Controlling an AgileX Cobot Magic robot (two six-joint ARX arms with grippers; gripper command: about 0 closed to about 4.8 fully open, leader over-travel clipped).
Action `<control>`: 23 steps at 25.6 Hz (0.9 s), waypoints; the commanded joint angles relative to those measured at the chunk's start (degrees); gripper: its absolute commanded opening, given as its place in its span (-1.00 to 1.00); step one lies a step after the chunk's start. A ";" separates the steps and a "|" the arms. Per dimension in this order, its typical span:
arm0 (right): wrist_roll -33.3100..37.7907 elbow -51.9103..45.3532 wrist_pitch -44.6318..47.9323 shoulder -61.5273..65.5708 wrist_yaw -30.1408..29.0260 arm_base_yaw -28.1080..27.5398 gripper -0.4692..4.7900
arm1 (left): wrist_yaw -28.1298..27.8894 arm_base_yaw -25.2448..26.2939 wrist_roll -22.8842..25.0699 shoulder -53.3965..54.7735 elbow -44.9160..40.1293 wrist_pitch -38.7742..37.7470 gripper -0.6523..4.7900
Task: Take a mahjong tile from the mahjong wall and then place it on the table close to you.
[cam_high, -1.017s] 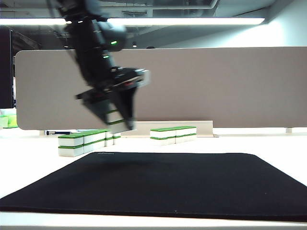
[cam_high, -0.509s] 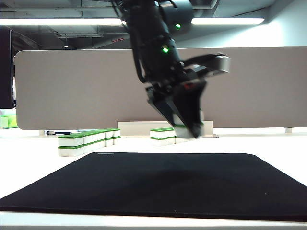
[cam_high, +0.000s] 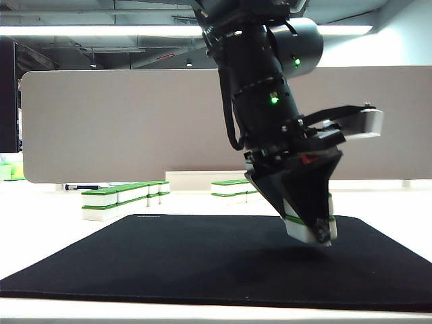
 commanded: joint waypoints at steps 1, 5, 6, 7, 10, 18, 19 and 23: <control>0.02 0.22 0.98 -0.13 -0.15 0.02 -0.83 | 1.44 -0.66 0.04 0.28 0.26 0.52 -0.22; 0.02 0.22 0.96 -0.13 -0.22 0.02 -0.83 | 1.29 -0.87 0.07 1.03 0.26 1.14 -0.20; 0.02 0.22 0.98 -0.13 -0.33 0.04 -0.83 | 1.01 -0.87 0.07 1.42 0.26 1.40 -0.20; 0.02 0.22 0.98 -0.13 -0.35 0.02 -0.83 | 0.85 -0.87 0.07 1.75 0.26 1.57 -0.20; 0.02 0.22 0.96 -0.13 -0.35 0.02 -0.83 | 0.90 -0.87 0.04 2.19 0.26 1.49 -0.07; 0.02 0.22 0.96 -0.13 -0.33 0.02 -0.83 | 0.92 -0.98 -0.13 2.16 0.28 0.42 0.53; 0.02 0.22 0.98 -0.13 -0.33 0.02 -0.83 | 0.92 -0.98 -0.22 2.14 0.31 0.39 0.53; 0.02 0.20 0.96 -0.13 -0.33 0.02 -0.83 | 1.09 -0.96 -0.17 0.63 0.39 -0.55 0.54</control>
